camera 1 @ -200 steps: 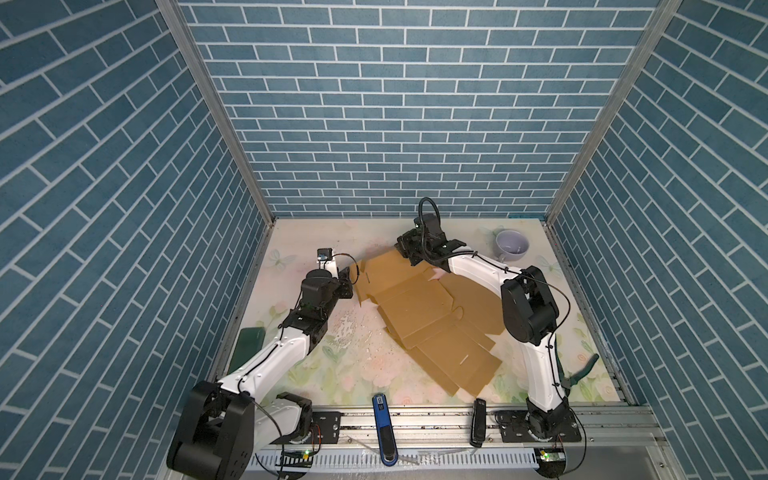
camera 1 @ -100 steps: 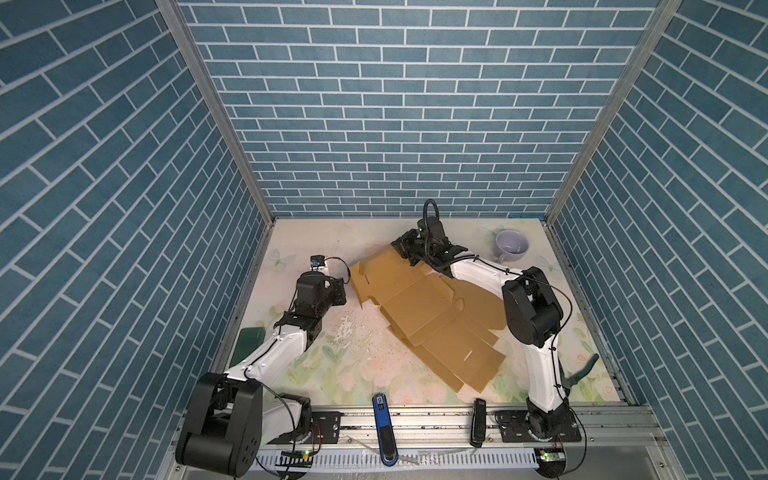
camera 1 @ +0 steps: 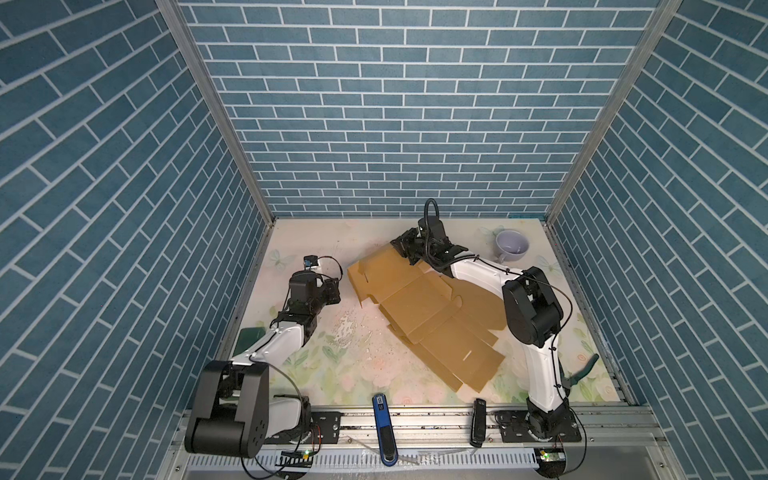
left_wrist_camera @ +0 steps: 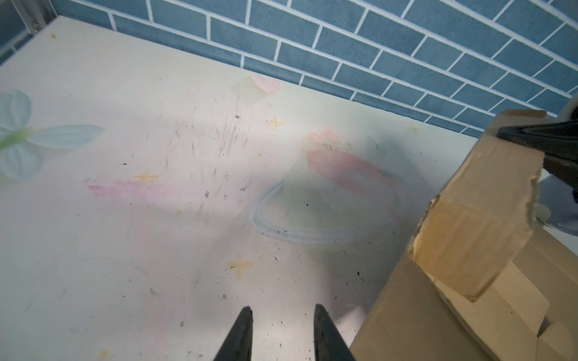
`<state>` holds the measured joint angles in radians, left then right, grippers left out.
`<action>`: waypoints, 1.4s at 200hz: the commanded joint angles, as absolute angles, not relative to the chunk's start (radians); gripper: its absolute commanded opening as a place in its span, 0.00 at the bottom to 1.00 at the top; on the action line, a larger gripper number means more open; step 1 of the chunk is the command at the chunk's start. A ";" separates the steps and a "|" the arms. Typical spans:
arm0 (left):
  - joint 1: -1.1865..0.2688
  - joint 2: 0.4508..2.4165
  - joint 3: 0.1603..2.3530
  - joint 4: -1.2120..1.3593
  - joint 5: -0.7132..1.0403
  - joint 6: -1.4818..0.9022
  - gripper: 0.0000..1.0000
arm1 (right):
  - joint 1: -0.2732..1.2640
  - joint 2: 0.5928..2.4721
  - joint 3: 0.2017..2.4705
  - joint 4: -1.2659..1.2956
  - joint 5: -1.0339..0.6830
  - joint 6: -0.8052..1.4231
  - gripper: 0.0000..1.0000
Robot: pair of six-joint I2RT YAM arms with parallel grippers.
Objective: Fold the paper box
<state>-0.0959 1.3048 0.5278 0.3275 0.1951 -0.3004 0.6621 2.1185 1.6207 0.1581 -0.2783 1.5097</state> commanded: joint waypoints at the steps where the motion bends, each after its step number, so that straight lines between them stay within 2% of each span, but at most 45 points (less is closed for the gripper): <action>1: -0.092 1.367 0.539 0.395 0.300 -0.278 0.33 | 0.660 2.098 1.640 0.198 -0.298 1.488 0.00; 35: -0.098 1.423 0.553 0.467 0.386 -0.296 0.30 | 0.658 2.097 1.636 0.196 -0.301 1.488 0.00; 102: -0.147 1.454 0.583 0.500 0.420 -0.306 0.27 | 0.658 2.089 1.616 0.217 -0.310 1.486 0.00; 161: -0.238 1.429 0.603 0.459 0.377 -0.286 0.25 | 0.655 2.086 1.592 0.242 -0.316 1.486 0.00; 280: -0.298 1.395 0.607 0.434 0.329 -0.290 0.25 | 0.653 2.085 1.539 0.309 -0.313 1.483 0.00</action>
